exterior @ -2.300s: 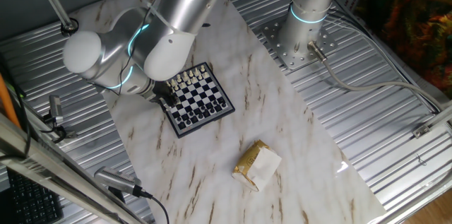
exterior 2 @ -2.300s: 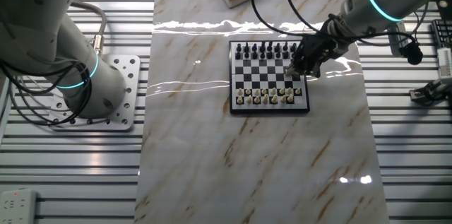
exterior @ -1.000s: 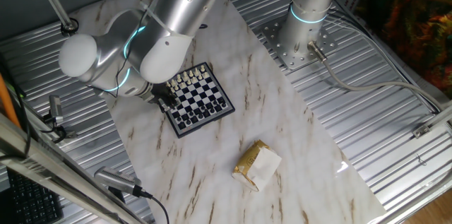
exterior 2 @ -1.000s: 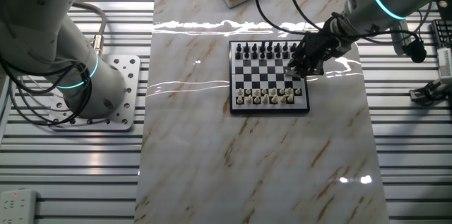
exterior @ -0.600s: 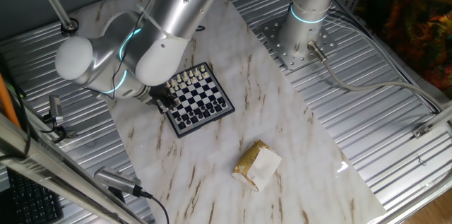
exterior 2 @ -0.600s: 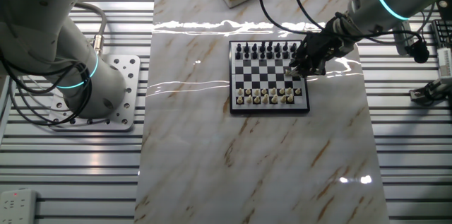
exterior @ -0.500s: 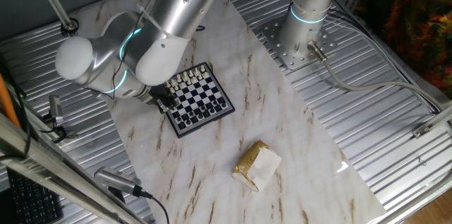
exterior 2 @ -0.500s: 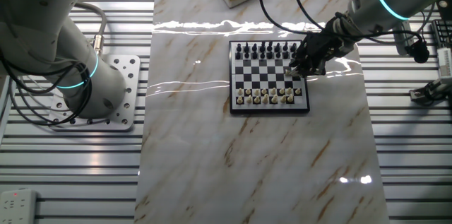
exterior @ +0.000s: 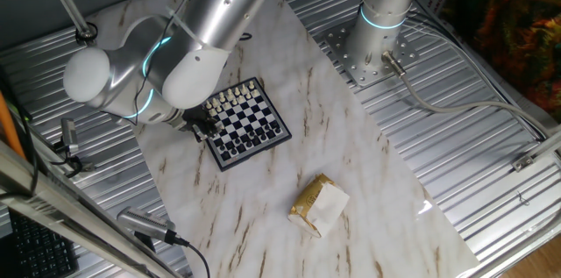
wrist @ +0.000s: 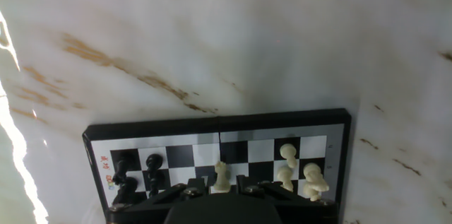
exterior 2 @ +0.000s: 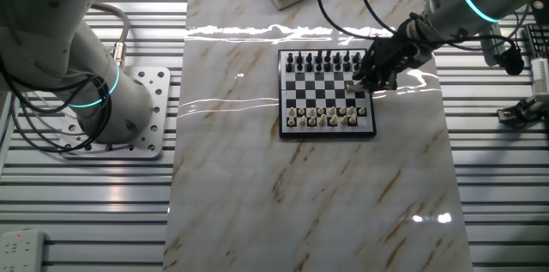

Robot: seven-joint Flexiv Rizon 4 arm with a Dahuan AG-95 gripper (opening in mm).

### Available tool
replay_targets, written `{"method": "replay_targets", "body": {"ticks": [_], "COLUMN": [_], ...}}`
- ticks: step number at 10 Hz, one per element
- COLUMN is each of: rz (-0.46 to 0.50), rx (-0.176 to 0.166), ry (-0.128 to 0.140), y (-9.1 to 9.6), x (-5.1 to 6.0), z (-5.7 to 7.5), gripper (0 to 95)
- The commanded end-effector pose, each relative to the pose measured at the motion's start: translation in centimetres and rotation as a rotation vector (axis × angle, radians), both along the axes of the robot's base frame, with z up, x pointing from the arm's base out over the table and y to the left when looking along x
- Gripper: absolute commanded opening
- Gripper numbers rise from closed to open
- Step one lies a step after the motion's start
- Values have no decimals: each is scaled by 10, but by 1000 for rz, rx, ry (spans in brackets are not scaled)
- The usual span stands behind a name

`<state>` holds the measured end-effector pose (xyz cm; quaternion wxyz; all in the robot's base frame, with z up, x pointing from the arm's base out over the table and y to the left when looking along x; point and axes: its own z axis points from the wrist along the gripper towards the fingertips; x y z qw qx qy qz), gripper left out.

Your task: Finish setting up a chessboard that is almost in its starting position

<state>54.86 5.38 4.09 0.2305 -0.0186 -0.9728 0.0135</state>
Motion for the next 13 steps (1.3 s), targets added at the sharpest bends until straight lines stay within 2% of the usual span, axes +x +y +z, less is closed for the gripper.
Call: {"method": "replay_targets", "body": {"ticks": [1,13], "rz": [0,-4], "rx": [-1,-3], "ry": [-7,-3], "y": [-1,-2], "x": [-2,-4], "z": [-1,-8], "gripper": [190,190]}}
